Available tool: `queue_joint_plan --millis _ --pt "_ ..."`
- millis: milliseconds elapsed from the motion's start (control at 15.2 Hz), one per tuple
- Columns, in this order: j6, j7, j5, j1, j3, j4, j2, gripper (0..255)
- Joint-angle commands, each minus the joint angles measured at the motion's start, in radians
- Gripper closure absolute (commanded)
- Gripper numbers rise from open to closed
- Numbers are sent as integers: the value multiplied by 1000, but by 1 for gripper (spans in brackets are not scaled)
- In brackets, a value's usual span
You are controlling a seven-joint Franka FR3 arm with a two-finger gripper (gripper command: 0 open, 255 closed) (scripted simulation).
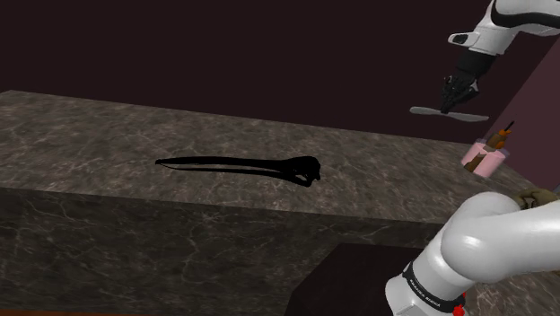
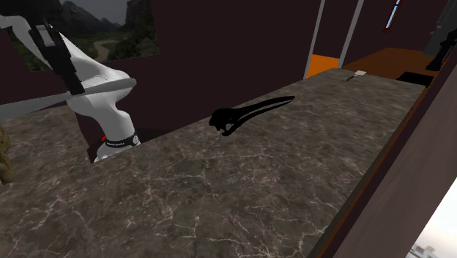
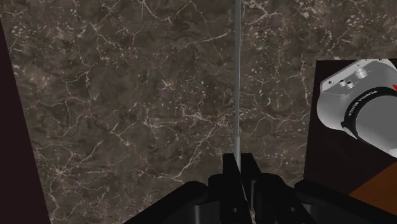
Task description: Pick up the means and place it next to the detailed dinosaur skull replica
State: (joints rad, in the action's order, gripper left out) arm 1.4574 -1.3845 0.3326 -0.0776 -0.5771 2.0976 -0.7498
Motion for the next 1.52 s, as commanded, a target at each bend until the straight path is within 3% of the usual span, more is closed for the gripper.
queue_joint_plan --millis 0,726,1452 --pt "-29 -14 21 -30 9 30 -60 255" --pt "-237 -148 132 -199 32 121 -366 255" --pt "-462 -369 283 -328 2 71 -578 255"
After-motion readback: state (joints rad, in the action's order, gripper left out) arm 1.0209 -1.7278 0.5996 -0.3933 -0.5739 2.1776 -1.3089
